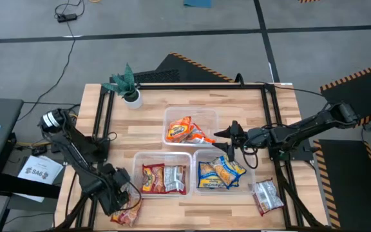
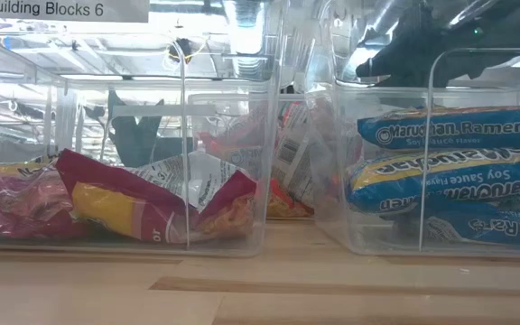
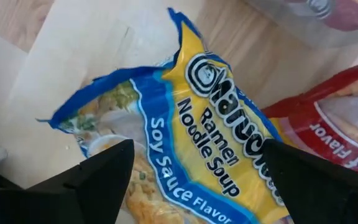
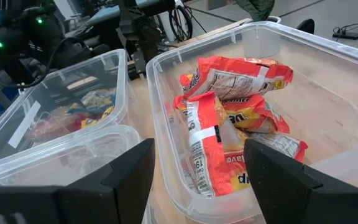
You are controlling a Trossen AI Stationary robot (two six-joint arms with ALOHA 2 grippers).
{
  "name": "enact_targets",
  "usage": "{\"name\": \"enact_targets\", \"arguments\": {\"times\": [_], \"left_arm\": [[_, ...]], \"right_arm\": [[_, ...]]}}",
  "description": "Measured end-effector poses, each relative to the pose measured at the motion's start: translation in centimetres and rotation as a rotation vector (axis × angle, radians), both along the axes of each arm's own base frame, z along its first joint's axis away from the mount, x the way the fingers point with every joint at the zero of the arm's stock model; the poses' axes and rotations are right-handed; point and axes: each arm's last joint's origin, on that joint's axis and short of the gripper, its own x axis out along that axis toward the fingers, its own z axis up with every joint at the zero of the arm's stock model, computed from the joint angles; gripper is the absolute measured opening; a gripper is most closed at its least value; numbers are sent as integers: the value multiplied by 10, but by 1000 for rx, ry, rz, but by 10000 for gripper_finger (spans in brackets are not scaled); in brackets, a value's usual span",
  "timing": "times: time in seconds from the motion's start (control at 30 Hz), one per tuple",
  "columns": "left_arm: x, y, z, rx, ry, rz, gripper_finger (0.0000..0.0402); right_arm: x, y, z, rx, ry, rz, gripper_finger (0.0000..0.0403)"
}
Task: Sort Maruchan noodles
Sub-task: Put the blue noodle pack into the bottom right transparent bin
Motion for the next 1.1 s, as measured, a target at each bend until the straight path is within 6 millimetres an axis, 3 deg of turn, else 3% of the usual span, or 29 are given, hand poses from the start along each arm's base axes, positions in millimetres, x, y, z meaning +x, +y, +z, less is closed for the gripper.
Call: {"name": "enact_targets", "arguments": {"times": [0.27, 0.47, 0.6, 0.8, 0.97, 1.1], "left_arm": [[-4, -4, -27, 66, 134, 30, 346], [-6, -2, -33, 85, 179, 33, 329], [-9, 1, -34, 117, 208, 51, 245], [-10, 3, -32, 140, 209, 52, 33], [-9, 4, -15, 122, 203, 47, 4], [-11, 6, 17, 89, 162, 41, 1]], "right_arm": [[0, 0, 0, 1, -1, 0, 269], [0, 0, 0, 1, -1, 0, 269], [0, 0, 0, 2, -1, 0, 269], [0, 0, 0, 2, -2, 0, 269], [0, 0, 0, 2, -3, 0, 269], [0, 0, 0, 3, -4, 0, 269]]}}
